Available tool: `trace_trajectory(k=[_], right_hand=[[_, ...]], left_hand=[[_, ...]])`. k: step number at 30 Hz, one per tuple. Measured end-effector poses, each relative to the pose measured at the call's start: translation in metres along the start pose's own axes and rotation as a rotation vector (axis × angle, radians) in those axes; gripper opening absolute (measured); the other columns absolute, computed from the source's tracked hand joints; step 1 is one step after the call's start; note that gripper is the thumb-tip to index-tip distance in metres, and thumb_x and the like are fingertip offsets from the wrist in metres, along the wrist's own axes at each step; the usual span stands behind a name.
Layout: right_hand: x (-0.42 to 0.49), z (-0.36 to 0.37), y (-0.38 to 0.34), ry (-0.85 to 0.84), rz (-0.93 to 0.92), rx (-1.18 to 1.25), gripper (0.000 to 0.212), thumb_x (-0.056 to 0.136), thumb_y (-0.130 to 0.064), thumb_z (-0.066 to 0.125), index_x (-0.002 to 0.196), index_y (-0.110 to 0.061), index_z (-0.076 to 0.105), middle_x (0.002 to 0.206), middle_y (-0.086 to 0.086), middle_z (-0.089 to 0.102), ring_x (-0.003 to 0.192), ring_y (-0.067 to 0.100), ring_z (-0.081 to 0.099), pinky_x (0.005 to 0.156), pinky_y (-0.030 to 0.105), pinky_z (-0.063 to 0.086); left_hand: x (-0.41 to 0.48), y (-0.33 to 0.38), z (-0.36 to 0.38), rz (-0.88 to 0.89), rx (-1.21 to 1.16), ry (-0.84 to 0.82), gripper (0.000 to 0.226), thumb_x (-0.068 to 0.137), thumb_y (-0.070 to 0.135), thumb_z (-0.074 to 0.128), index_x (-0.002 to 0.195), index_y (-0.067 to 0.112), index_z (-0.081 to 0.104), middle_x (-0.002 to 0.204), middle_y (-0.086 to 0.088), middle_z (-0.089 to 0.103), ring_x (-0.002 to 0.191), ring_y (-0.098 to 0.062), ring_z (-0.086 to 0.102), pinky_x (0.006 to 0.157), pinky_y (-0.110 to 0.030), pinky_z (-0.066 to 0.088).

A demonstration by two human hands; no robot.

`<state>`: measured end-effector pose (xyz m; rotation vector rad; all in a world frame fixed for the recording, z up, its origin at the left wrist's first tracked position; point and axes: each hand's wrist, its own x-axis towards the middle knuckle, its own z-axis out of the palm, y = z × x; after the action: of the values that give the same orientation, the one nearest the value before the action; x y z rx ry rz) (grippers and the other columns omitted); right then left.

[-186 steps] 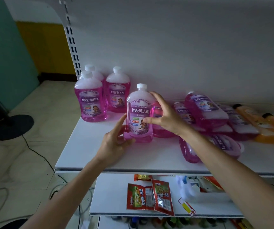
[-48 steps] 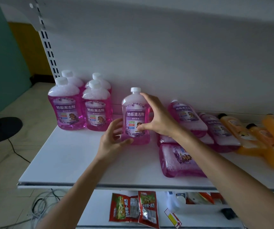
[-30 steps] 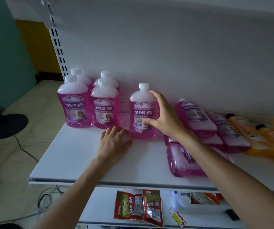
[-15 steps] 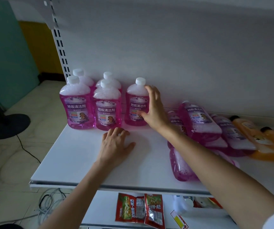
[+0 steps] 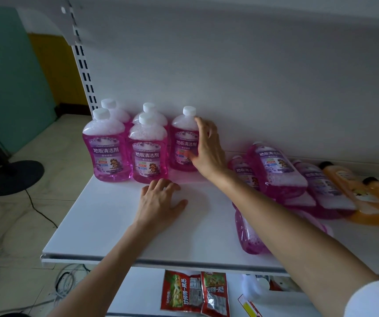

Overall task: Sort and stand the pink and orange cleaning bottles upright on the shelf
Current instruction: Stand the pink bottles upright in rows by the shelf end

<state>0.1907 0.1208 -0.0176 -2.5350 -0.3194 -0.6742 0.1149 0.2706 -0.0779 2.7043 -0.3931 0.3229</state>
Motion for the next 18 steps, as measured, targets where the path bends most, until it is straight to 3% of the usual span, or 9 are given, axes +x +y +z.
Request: trace_trajectory(k=[3, 7, 11, 15, 18], right_hand=[[-0.001, -0.022, 0.009, -0.092, 0.012, -0.012, 0.091, 0.081, -0.021, 0.069, 0.149, -0.026, 0.009, 0.153, 0.019, 0.006, 0.14, 0.034, 0.022, 0.094, 0.046, 0.044], [0.002, -0.081, 0.041, -0.031, 0.01, -0.058, 0.076, 0.085, -0.021, 0.065, 0.148, -0.014, 0.022, 0.147, 0.02, 0.026, 0.136, 0.033, 0.029, 0.107, 0.042, 0.034], [-0.005, -0.128, 0.075, -0.041, 0.228, -0.091, 0.064, 0.088, -0.025, 0.062, 0.142, -0.007, 0.033, 0.138, 0.018, 0.041, 0.125, 0.03, 0.042, 0.101, 0.031, 0.031], [-0.016, -0.142, 0.096, -0.102, 0.416, 0.007, 0.06, 0.09, -0.033, 0.058, 0.141, -0.01, 0.035, 0.141, 0.013, 0.042, 0.128, 0.026, 0.042, 0.099, 0.03, 0.034], [-0.026, -0.137, 0.111, -0.181, 0.548, 0.14, 0.057, 0.088, -0.037, 0.061, 0.136, -0.013, 0.043, 0.14, 0.007, 0.046, 0.128, 0.024, 0.044, 0.102, 0.032, 0.035]], left_hand=[[0.0, -0.003, -0.003, -0.024, -0.079, -0.012, 0.068, 0.065, 0.068, 0.031, 0.11, 0.027, 0.061, 0.115, 0.007, 0.055, 0.112, -0.016, 0.047, 0.093, -0.03, 0.03], [0.005, 0.003, -0.01, -0.081, -0.174, -0.059, 0.04, 0.079, 0.043, 0.065, 0.114, 0.025, 0.06, 0.12, 0.003, 0.055, 0.115, -0.018, 0.046, 0.094, -0.03, 0.031], [0.014, 0.042, -0.007, -0.153, -0.476, -0.054, 0.044, 0.081, 0.032, 0.069, 0.119, 0.017, 0.054, 0.114, 0.002, 0.063, 0.105, -0.017, 0.059, 0.089, -0.031, 0.047], [0.022, 0.101, -0.005, -0.057, -0.681, -0.08, 0.04, 0.082, 0.031, 0.066, 0.118, 0.015, 0.055, 0.111, 0.005, 0.062, 0.098, -0.011, 0.058, 0.081, -0.024, 0.046], [0.026, 0.131, -0.004, 0.042, -0.702, -0.069, 0.038, 0.084, 0.032, 0.065, 0.117, 0.016, 0.058, 0.112, 0.004, 0.063, 0.098, -0.012, 0.06, 0.081, -0.027, 0.048]])
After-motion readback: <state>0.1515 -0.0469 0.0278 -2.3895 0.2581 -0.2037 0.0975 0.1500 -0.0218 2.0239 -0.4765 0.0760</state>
